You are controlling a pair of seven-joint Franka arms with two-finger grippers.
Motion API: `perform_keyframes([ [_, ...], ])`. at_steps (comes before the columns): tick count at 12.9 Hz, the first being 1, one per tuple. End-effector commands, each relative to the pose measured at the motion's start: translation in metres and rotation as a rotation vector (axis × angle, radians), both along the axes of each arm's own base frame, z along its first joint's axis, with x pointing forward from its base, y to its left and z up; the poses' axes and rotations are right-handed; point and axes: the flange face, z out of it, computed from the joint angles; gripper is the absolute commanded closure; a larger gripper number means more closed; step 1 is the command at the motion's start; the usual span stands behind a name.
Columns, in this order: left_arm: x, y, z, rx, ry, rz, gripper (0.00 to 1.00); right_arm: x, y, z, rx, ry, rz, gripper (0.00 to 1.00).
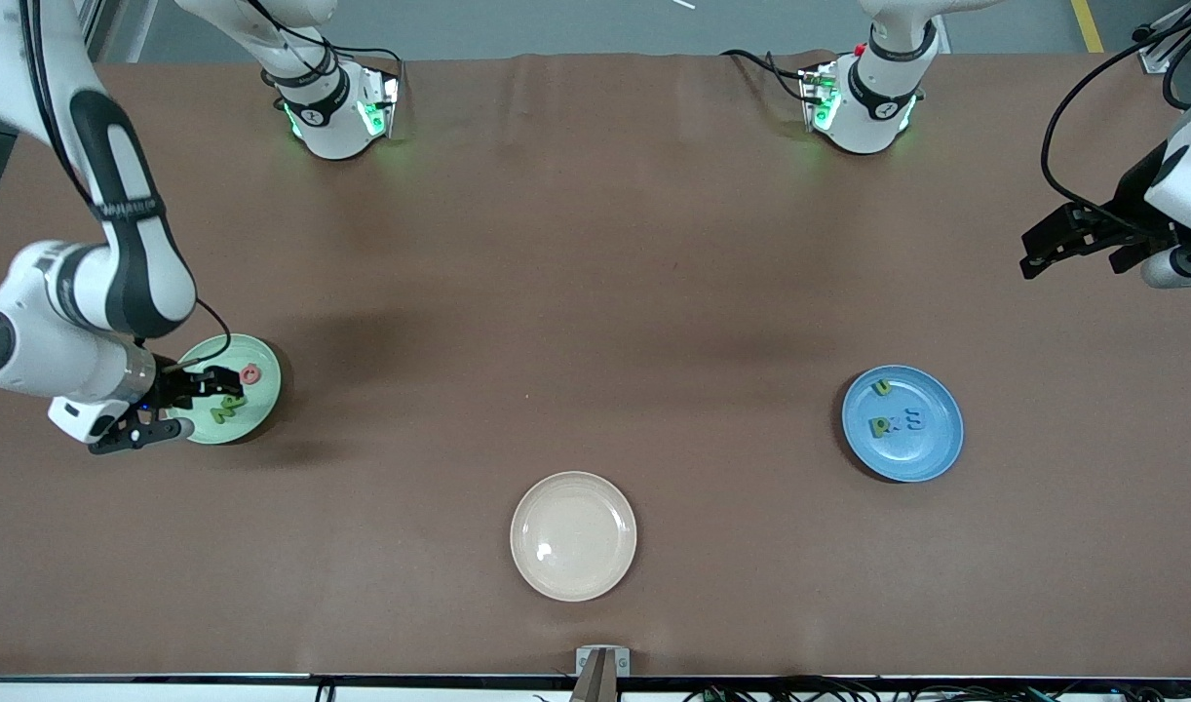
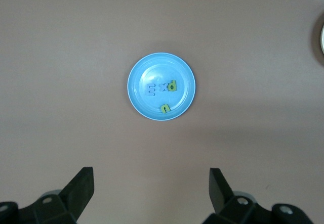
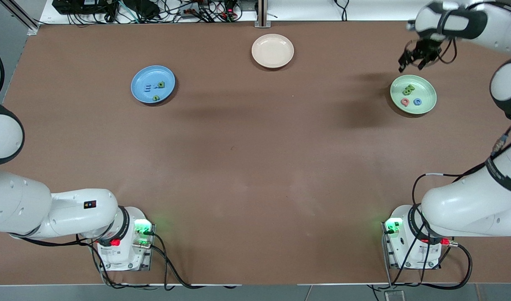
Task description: Sort upper and lower case letters into plates
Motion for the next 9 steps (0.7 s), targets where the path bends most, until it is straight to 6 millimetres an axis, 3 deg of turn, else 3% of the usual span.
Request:
perform_keyframes([
  [1,-0.004,0.001,0.004,-0.001,-0.012,-0.02,0.0,-0.039,0.024,0.081,-0.022,0.017,-0.081,0.02],
  [5,-0.006,0.002,0.004,0.002,-0.006,-0.017,0.0,-0.074,0.035,0.175,-0.02,-0.035,-0.099,0.02],
  [9,-0.006,0.0,0.004,0.004,-0.005,-0.005,0.0,-0.067,0.028,0.259,-0.013,-0.121,-0.121,0.0],
])
